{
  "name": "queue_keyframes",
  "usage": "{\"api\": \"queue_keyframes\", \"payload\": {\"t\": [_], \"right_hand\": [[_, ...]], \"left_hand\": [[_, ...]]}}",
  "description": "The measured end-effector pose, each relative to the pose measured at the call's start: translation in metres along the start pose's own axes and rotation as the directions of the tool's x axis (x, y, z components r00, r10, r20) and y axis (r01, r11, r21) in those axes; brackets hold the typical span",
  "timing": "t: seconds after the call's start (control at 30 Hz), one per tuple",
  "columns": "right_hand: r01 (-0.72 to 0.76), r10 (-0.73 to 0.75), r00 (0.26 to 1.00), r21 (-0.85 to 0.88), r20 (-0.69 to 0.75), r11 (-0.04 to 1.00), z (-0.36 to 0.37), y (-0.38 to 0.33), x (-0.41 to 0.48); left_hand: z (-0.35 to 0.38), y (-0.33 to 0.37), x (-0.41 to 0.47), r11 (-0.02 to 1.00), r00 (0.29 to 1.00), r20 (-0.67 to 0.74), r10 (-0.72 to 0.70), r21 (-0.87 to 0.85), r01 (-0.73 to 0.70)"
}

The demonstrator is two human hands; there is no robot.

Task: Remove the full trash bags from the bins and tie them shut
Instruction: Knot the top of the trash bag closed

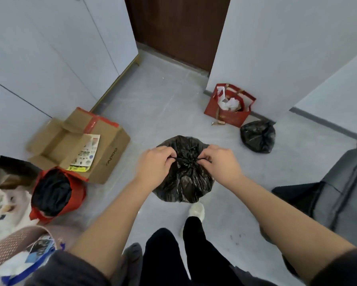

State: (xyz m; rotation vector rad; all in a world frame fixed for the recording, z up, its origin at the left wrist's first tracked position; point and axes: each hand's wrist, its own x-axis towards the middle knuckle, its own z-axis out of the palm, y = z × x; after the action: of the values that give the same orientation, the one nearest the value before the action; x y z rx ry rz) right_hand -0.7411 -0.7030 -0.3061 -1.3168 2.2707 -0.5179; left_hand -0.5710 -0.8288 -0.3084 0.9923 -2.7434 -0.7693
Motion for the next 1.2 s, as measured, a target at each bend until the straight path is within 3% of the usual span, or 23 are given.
{"api": "queue_keyframes", "payload": {"t": [0.27, 0.57, 0.9, 1.2], "right_hand": [[-0.127, 0.127, 0.992, -0.071, -0.002, 0.989, -0.076, 0.093, 0.137], [-0.275, 0.289, 0.955, -0.157, 0.072, 0.949, -0.076, 0.197, 0.252], [-0.399, 0.407, 0.901, -0.083, 0.148, 0.913, 0.037, 0.402, 0.355], [-0.516, 0.508, 0.852, 0.045, 0.124, 0.855, 0.151, 0.551, 0.39]], "left_hand": [[0.037, 0.038, 0.196, 0.991, 0.983, 0.142, 0.119, 0.044, -0.126], [0.119, 0.04, 0.357, 0.97, 0.913, 0.364, 0.186, 0.08, -0.229], [0.338, 0.01, 0.482, 0.975, 0.829, 0.54, 0.143, 0.066, -0.211], [0.531, -0.025, 0.52, 0.998, 0.836, 0.547, 0.052, 0.005, -0.065]]}}
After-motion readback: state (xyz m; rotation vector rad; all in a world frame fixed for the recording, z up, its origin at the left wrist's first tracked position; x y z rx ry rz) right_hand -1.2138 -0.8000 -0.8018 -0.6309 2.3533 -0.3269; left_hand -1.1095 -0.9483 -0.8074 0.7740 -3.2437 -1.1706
